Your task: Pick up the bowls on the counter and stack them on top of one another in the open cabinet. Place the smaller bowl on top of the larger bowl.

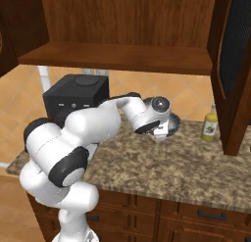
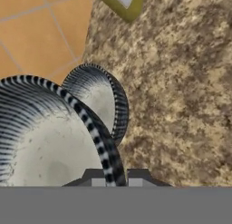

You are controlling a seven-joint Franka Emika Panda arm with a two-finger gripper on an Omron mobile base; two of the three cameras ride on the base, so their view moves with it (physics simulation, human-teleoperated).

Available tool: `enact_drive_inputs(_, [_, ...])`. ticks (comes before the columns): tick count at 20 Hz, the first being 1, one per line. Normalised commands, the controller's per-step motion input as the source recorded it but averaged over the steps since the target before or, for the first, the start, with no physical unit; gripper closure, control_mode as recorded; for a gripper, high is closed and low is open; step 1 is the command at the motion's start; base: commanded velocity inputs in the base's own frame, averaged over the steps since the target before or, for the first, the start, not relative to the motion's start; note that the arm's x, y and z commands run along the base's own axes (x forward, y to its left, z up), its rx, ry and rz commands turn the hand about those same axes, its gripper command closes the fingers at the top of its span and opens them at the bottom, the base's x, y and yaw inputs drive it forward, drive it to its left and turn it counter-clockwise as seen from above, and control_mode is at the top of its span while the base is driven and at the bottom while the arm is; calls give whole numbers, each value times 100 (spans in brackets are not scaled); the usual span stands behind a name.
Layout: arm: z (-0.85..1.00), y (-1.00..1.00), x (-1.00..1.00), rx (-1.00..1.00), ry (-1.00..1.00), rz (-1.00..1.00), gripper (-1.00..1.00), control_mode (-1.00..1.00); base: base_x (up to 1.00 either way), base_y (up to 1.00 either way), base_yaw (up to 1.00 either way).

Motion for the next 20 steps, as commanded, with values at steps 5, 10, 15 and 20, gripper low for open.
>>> enact_drive_inputs(5, [-45,-19,38,0,0,0,100,-100,0,0,0])
enact_drive_inputs(10, [-43,-8,35,0,0,0,100,-100,0,0,0])
enact_drive_inputs(15, [-21,-3,49,0,1,0,100,-100,0,0,0])
enact_drive_inputs(20, [0,-13,56,0,4,0,100,-100,0,0,0])
